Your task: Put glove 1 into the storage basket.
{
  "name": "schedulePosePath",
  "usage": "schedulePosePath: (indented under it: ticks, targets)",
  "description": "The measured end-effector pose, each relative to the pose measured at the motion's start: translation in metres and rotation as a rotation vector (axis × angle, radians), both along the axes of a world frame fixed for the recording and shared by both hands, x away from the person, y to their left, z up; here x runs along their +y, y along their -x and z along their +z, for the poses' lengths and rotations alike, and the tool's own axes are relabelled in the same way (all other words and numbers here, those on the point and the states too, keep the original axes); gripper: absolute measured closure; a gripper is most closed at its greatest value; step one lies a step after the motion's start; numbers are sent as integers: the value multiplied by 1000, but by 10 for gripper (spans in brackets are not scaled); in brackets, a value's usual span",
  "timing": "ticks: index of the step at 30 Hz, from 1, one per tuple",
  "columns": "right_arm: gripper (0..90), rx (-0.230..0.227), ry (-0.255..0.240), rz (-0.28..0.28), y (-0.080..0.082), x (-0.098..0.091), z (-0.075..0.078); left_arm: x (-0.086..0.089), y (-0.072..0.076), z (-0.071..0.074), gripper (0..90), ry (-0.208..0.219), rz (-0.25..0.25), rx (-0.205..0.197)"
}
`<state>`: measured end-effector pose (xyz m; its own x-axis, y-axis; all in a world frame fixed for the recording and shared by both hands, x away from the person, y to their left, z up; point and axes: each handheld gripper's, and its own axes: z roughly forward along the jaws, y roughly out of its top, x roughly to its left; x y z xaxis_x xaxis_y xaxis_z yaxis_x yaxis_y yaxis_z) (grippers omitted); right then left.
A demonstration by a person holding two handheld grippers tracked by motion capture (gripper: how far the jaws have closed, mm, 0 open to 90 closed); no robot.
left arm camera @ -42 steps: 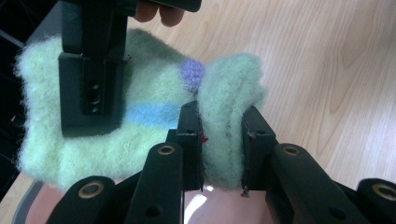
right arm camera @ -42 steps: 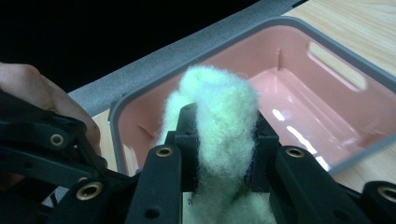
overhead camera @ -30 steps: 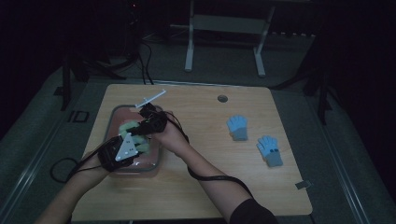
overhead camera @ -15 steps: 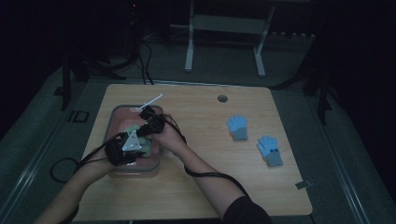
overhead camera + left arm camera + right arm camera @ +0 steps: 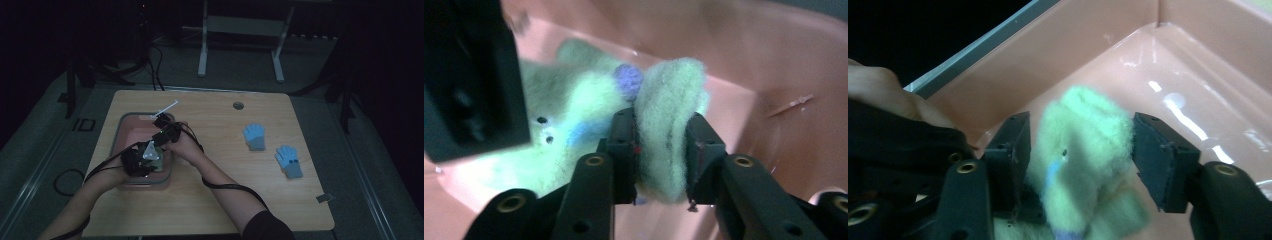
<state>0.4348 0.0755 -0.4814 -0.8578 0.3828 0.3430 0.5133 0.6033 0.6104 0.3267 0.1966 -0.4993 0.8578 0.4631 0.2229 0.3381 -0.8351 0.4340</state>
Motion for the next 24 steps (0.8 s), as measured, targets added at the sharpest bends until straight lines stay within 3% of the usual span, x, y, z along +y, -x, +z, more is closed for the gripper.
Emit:
schedulePosePath:
  ticks: [2, 4, 6, 7, 13, 16, 20, 24]
  targets:
    - [402, -13, -4, -9, 0, -4, 2, 0, 0, 0, 640, 2, -1, 12]
    - [374, -15, 0, -14, 0, -8, 3, -1, 1, 3, 546, 6, 9, 15]
    - [343, -13, -6, -18, -1, -10, 4, 0, 2, 4, 536, 19, 12, 16]
    - [324, -9, -19, -16, -1, -15, 6, 2, 5, 7, 510, 52, 27, 7]
    - [277, -35, -36, -4, 4, -30, 17, 8, 15, 22, 474, 128, 63, -29]
    - [259, -48, -50, 4, 9, -40, 23, 7, 19, 30, 474, 188, 80, -31]
    - [229, -60, -72, 11, 14, -55, 30, -1, 24, 40, 475, 239, 64, -42]
    - [202, -57, -81, 12, 16, -71, 31, -14, 30, 47, 475, 255, 39, -51]
